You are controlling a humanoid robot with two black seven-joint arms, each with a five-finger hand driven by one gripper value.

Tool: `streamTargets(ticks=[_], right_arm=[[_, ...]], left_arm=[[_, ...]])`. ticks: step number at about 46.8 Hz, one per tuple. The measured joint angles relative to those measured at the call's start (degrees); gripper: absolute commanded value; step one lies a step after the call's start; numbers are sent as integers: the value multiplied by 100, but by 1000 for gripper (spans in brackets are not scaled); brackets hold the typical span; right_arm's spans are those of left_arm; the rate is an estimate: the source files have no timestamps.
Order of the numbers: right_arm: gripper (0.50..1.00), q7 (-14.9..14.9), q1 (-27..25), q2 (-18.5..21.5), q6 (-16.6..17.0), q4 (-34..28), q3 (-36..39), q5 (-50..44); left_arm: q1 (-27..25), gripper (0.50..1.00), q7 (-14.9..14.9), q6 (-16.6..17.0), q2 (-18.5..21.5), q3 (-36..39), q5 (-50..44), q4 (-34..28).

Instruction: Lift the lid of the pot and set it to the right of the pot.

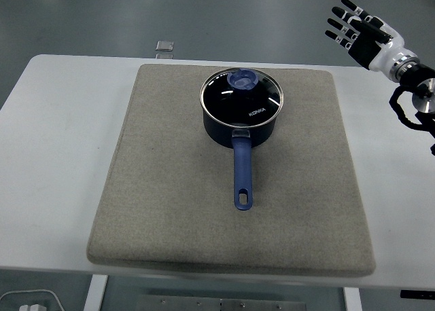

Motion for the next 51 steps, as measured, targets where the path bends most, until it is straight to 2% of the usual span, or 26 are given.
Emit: streamTargets(ticks=[8,19,42,51], right_arm=[[924,0,0,0,23,22,-65,-62],[924,1,190,16,33,45,-94,-614],[923,5,758,70,18,163,-114,-2429],[921,108,897,56,36,734,-205,-3362]], left_arm=[[0,1000,0,0,0,0,0,0],[-1,1000,-1,0,0,-3,-2,0],[-4,1000,-1,0,0,-3,-5,0],[-4,1000,-1,0,0,-2,-5,0]])
